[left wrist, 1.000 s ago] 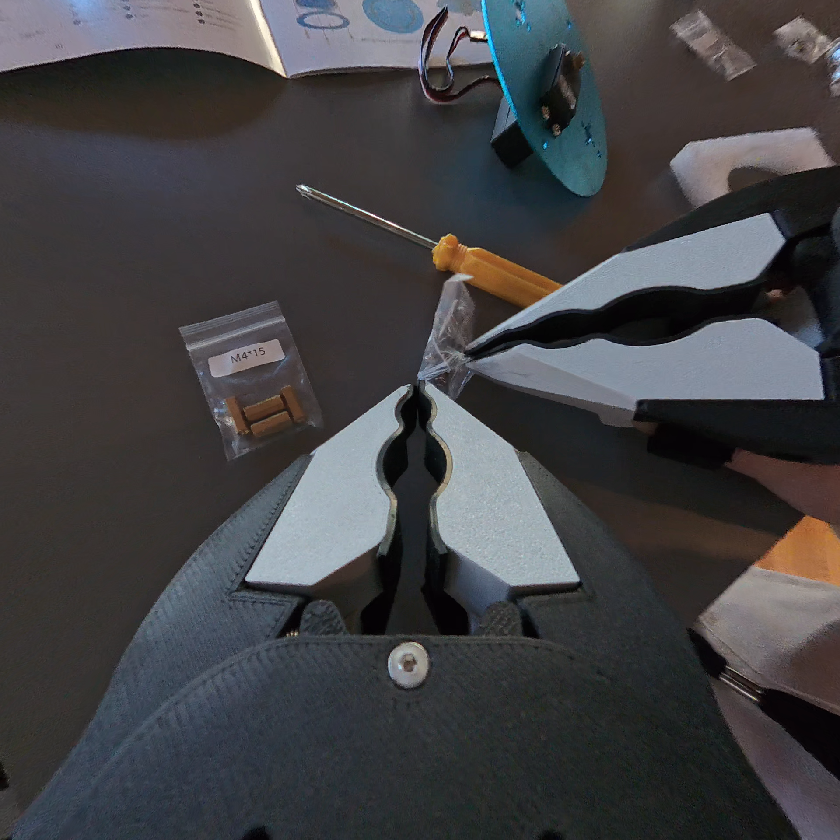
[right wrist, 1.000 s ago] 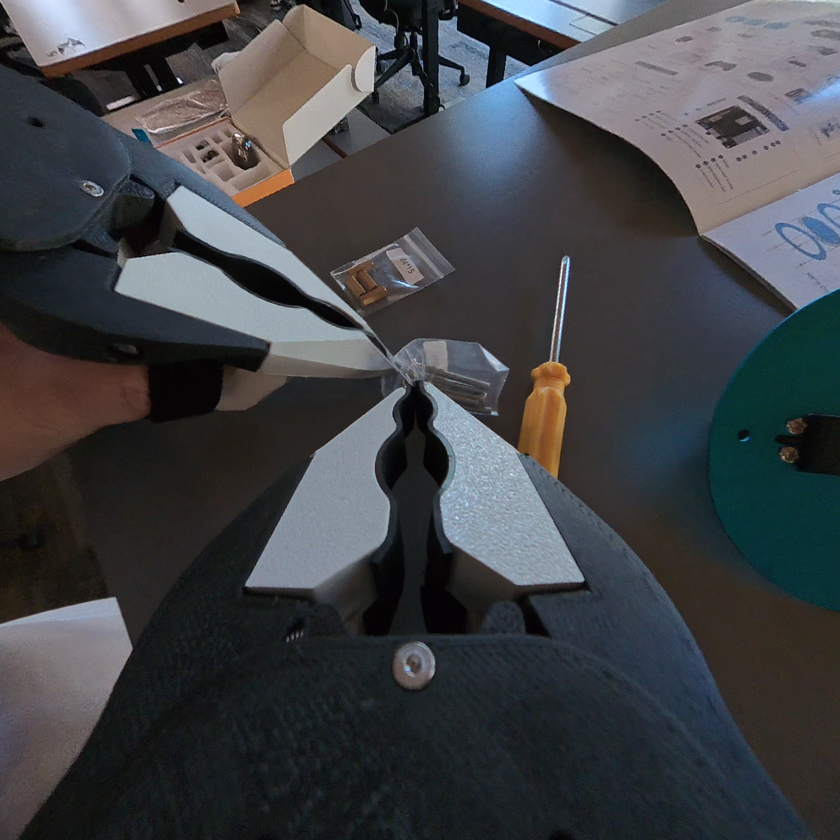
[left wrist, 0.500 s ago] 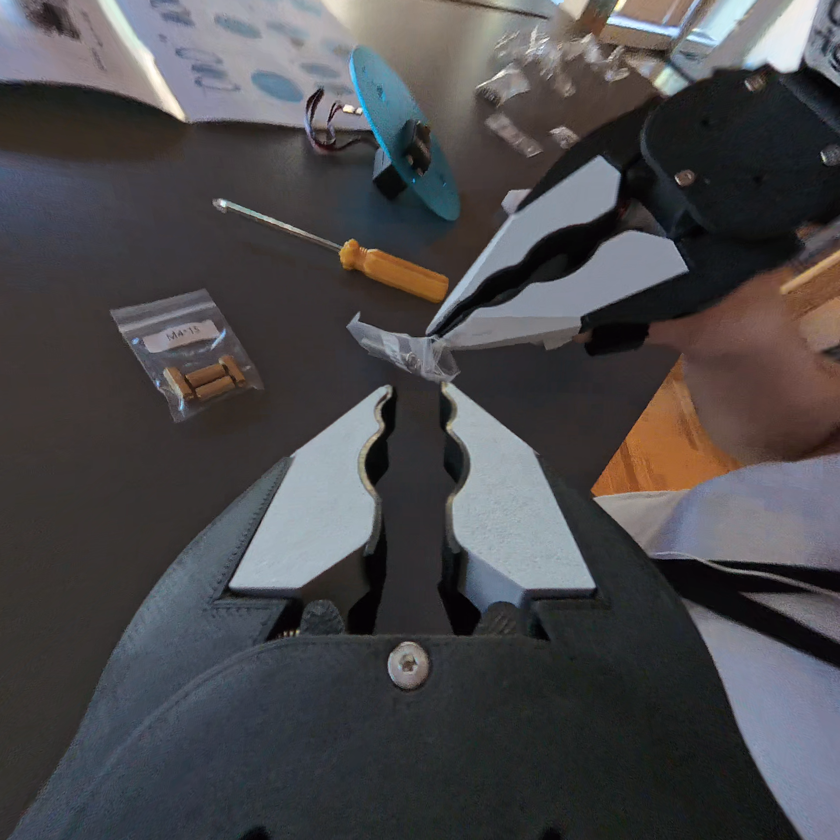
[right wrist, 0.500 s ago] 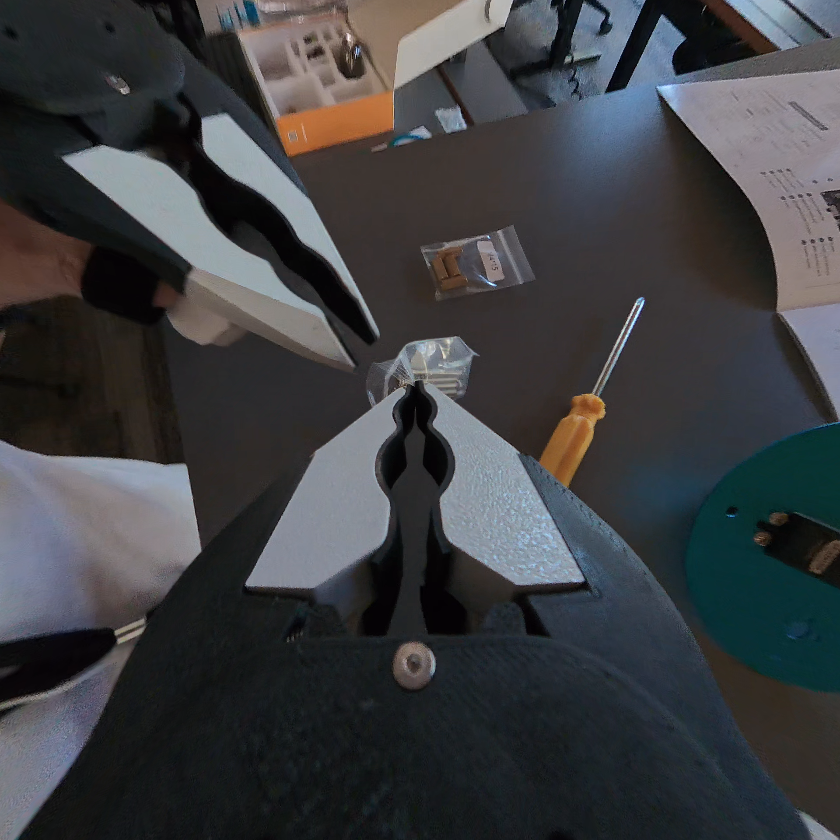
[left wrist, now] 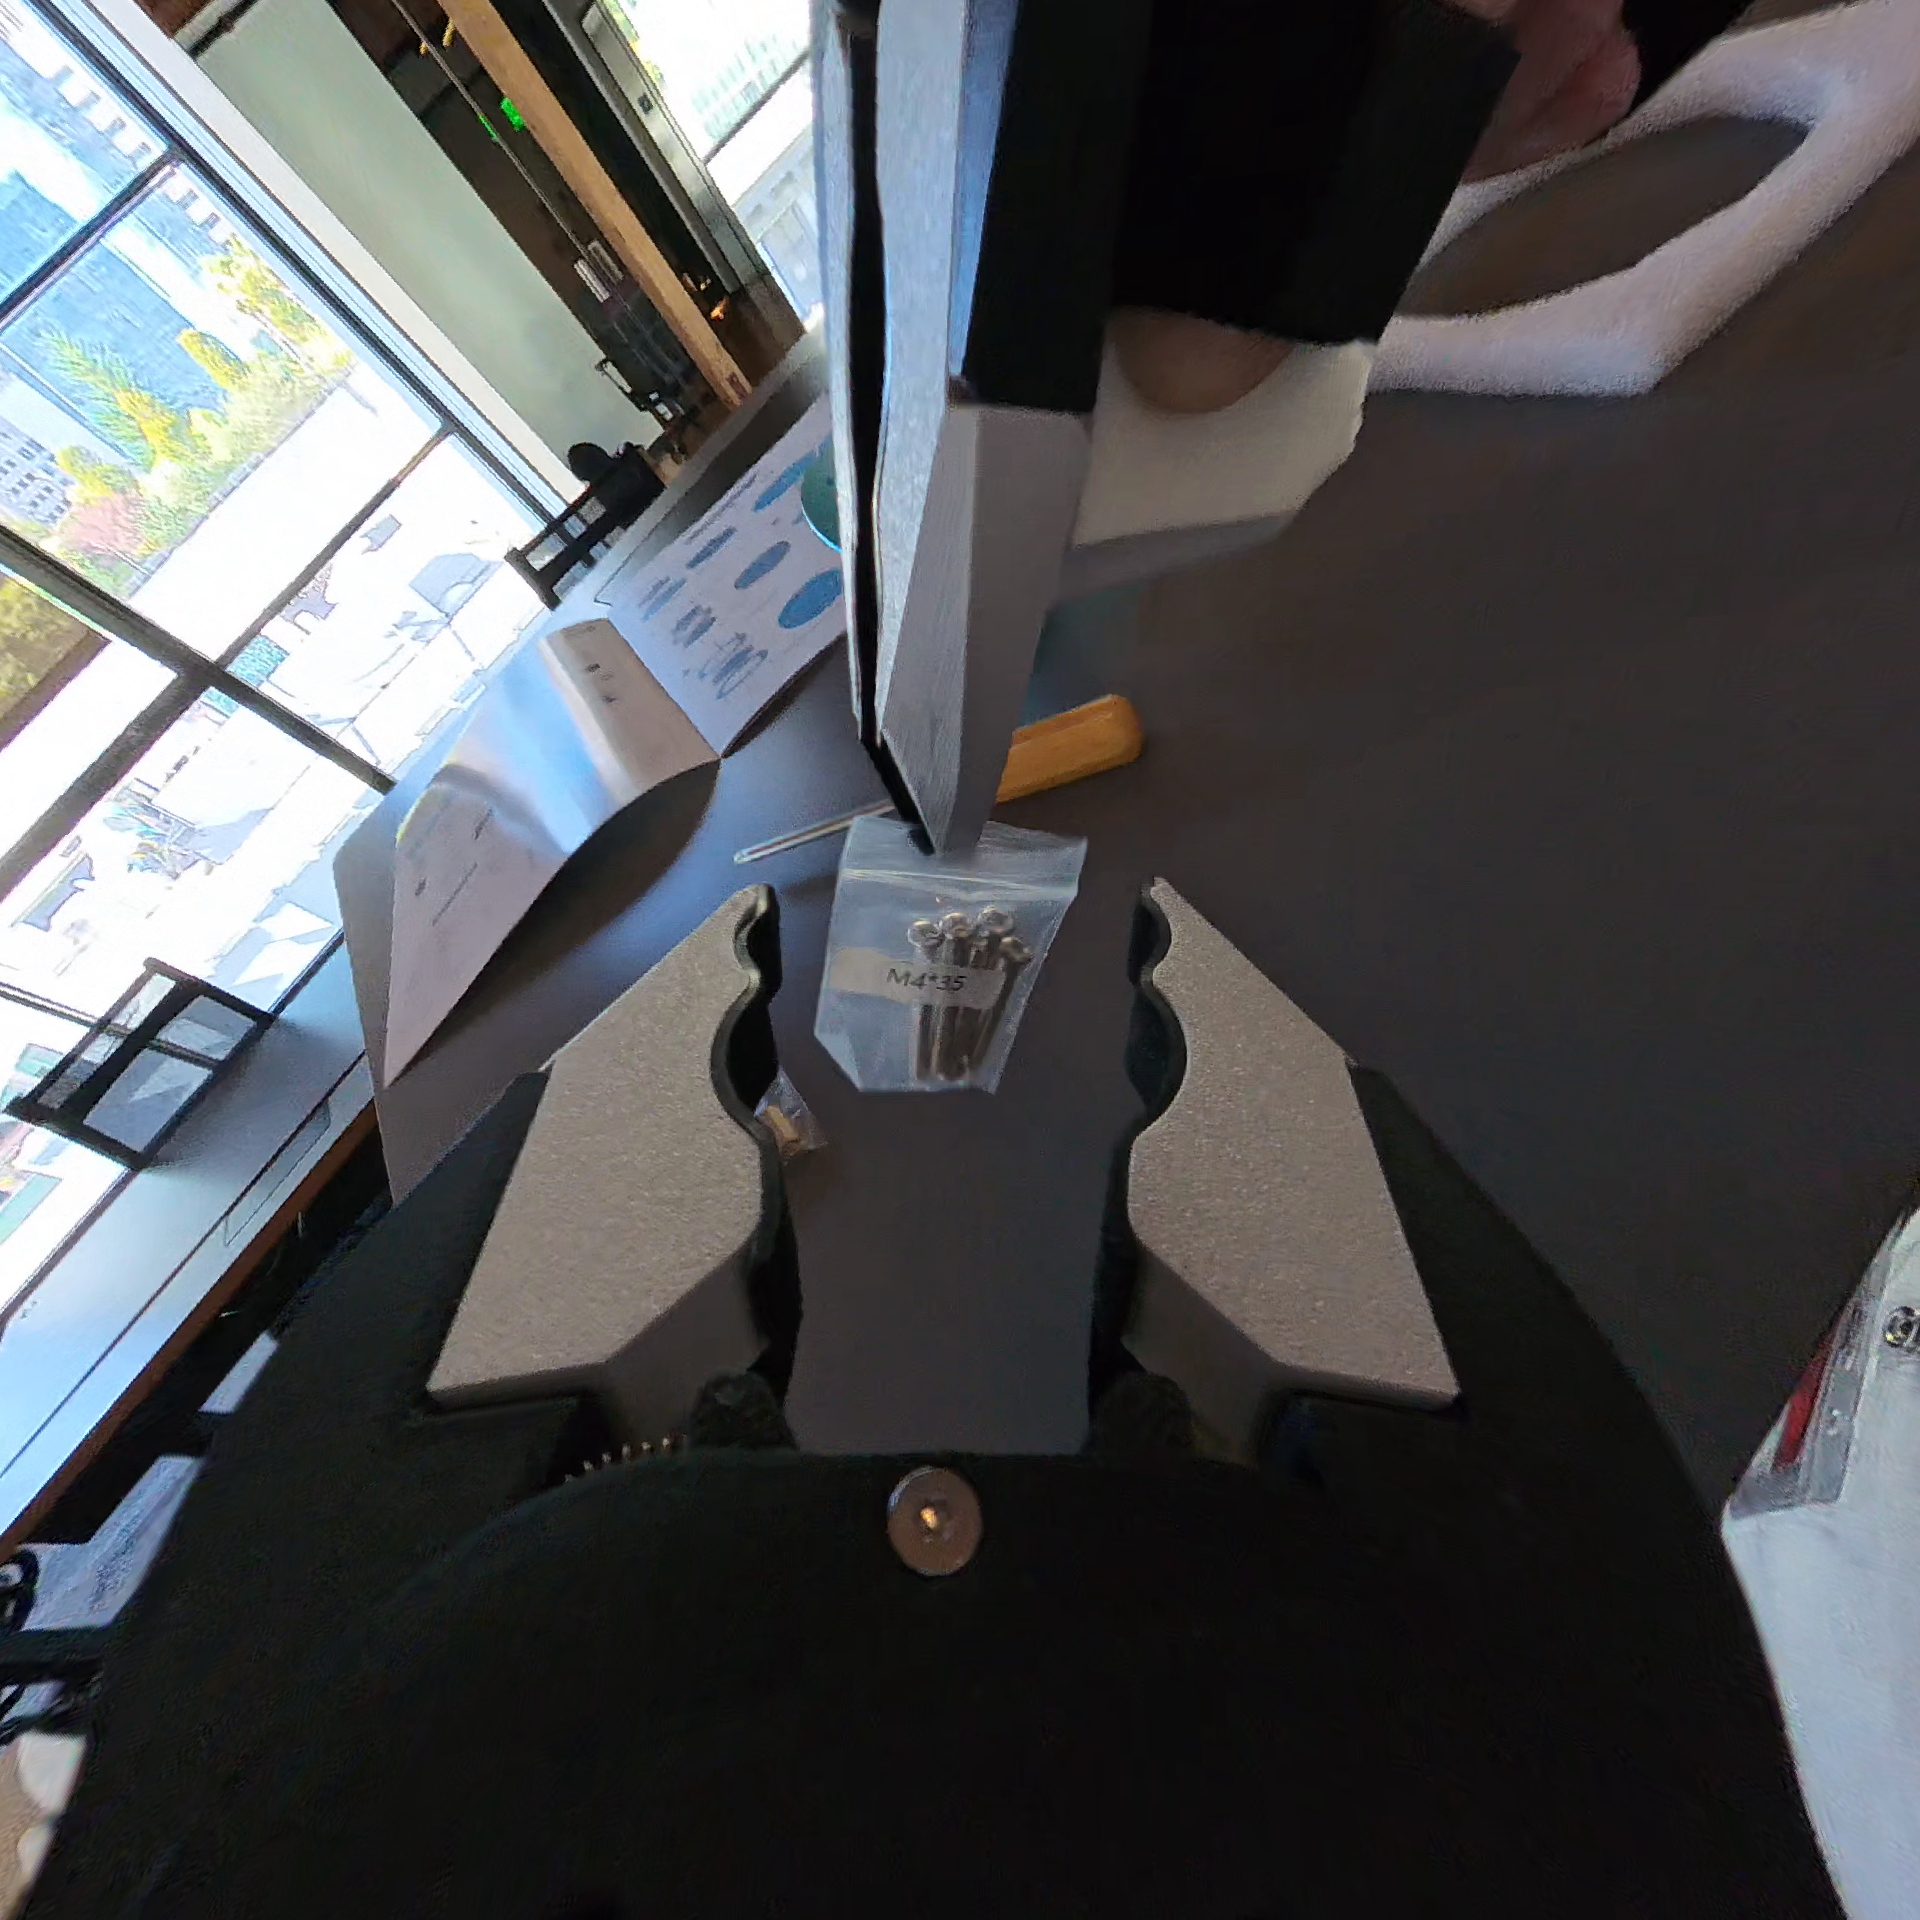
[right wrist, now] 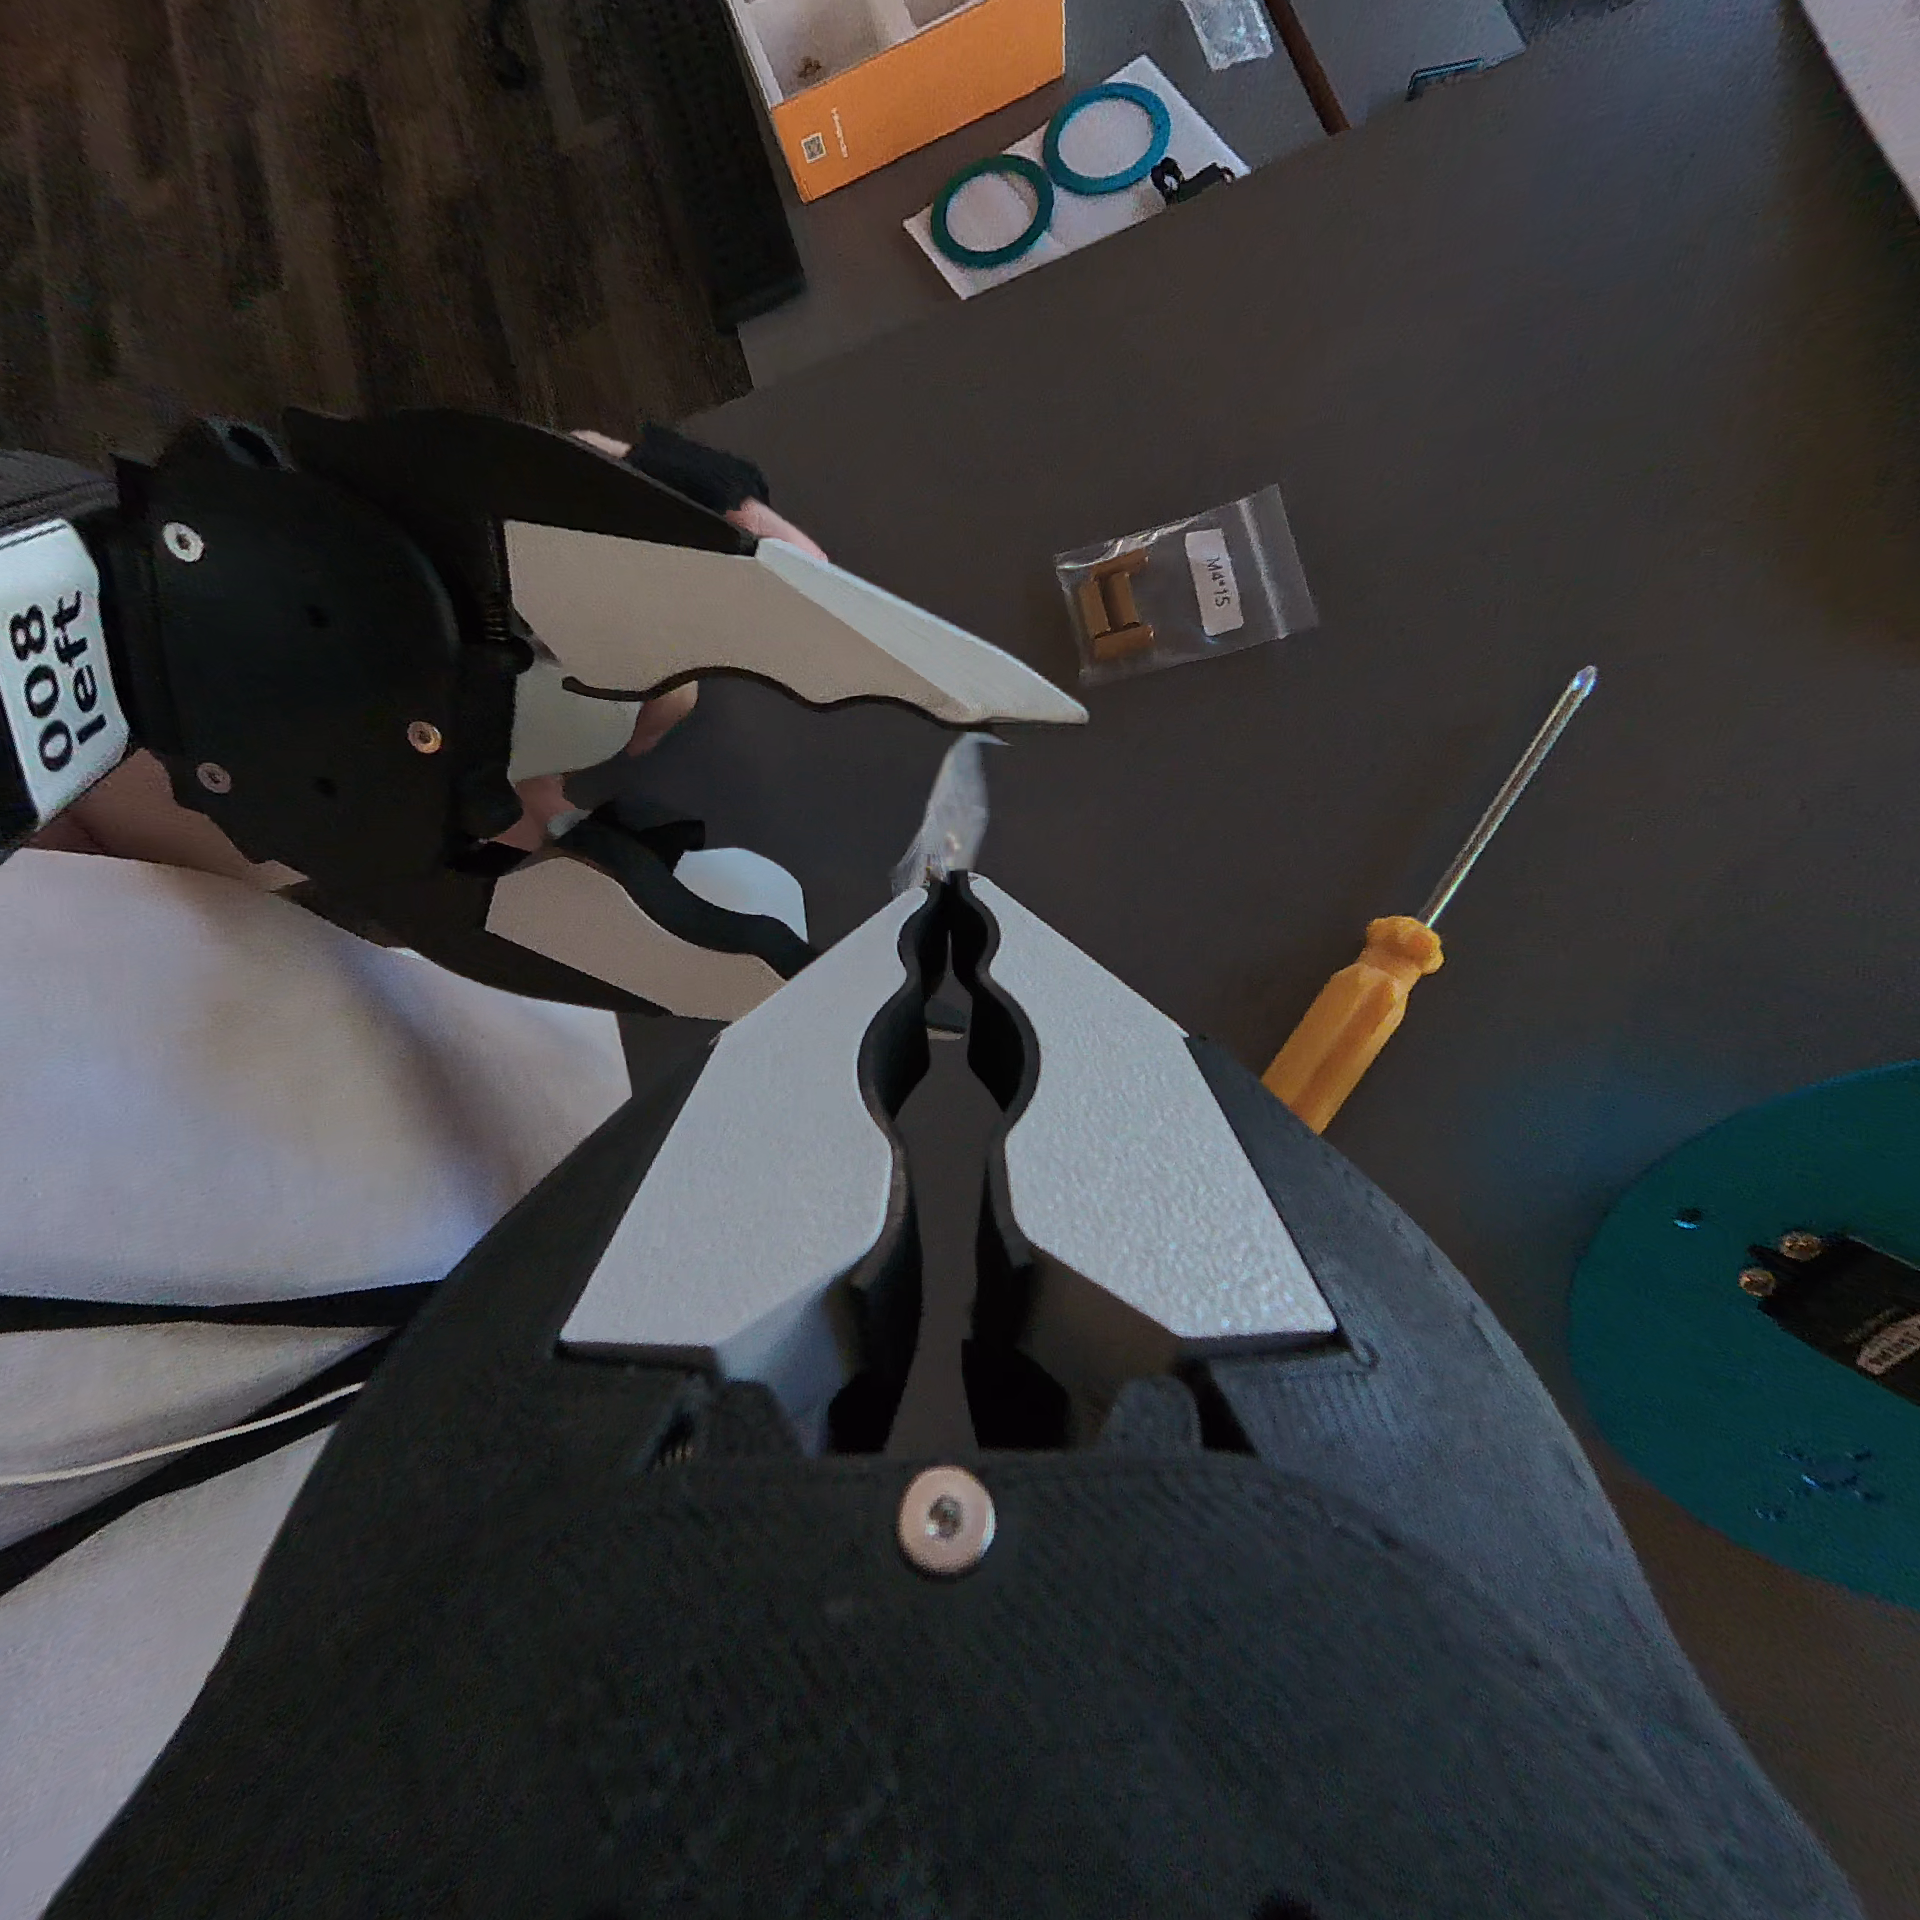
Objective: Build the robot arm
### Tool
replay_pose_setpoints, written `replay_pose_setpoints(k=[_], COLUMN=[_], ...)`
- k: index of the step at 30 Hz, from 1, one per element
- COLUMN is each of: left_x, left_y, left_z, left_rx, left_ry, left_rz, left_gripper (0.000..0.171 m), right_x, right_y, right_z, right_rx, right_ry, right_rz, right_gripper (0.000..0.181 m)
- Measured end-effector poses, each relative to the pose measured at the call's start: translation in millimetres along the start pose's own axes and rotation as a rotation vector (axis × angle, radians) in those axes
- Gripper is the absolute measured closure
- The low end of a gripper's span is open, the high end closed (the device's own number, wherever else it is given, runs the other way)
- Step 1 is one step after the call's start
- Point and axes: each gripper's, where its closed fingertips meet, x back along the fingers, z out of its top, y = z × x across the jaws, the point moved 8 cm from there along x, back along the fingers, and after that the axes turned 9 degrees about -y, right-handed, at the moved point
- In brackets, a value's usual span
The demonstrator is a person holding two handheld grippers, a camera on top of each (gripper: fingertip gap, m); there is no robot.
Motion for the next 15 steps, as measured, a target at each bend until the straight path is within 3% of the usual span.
replay_pose_setpoints(k=[5, 15], left_x=[2.2, -12.7], left_y=[1.8, 5.2], left_z=[11.0, 11.6], left_rx=[-0.052, -0.105], left_ry=[0.090, 0.060], left_rz=[0.051, 0.003], left_gripper=[0.120, 0.131], right_x=[6.5, 6.4], right_y=[3.1, 13.7], right_z=[1.0, -7.5], right_rx=[-0.047, -0.125], right_ry=[0.007, -0.009], right_rz=[0.065, 0.135], right_gripper=[0.181, 0.181])
